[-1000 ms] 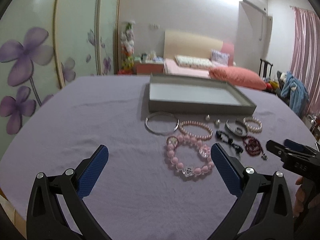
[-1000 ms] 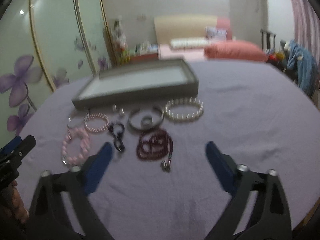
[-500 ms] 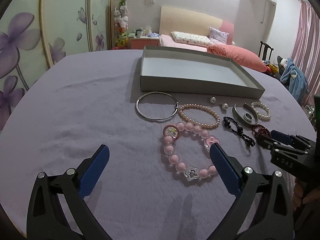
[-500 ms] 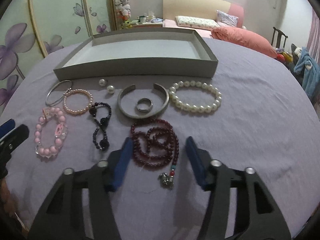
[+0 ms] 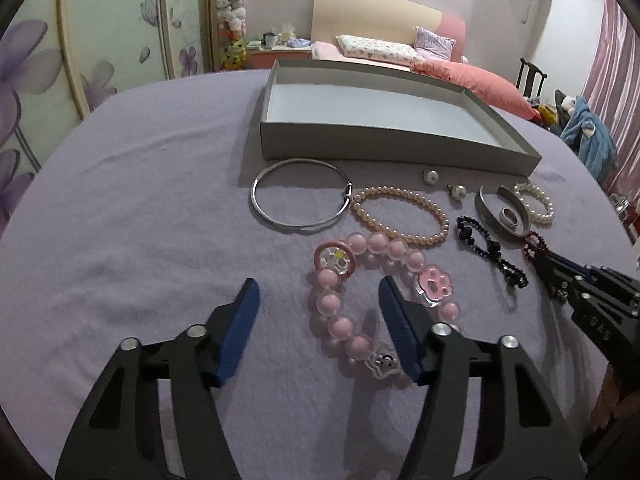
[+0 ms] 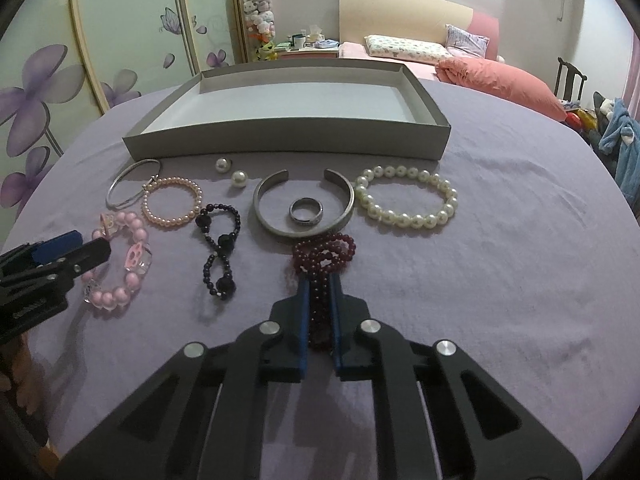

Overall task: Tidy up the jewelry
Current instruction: 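Grasp the pink bead bracelet with the left tool while the right tool grasps the dark red bead strand, then carry both held bracelets into the grey tray and open both tools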

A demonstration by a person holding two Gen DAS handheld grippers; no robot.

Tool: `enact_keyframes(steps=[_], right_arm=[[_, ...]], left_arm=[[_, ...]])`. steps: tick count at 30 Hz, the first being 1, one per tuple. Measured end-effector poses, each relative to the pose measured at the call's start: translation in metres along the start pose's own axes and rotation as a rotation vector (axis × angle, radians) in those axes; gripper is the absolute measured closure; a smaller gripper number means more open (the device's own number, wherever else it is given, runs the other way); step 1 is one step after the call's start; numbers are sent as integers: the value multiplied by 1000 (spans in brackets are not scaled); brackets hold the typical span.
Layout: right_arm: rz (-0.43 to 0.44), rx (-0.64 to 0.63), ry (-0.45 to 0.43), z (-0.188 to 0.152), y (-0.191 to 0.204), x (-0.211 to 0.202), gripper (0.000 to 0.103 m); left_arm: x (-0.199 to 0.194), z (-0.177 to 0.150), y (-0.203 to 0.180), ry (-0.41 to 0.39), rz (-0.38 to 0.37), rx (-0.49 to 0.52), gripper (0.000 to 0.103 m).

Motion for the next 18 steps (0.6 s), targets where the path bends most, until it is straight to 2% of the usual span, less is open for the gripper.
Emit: enact_keyframes(steps=[2, 7, 12, 18], right_arm=[[2, 2, 0, 1, 0, 1, 93], [10, 10, -3, 0, -1, 0, 94], [23, 23, -24, 0, -2, -4, 98], [45, 49, -48, -4, -4, -12, 98]], left_arm=[[0, 0, 0, -1, 5, 6, 56], [-1, 0, 0, -1, -4, 9, 89], [-4, 0, 1, -10, -12, 16, 89], [-17, 3, 5, -68, -8, 11, 89]])
Point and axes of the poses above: each gripper's, at about its wrist camera, not at the fingertips, and x roughly the way its jaws point, y to its left, z to its top, the point moved 5 cm from there along x, roughly the way its jaws point, and after that the axes turned 4 degrees about z, right-handed, at the moved point
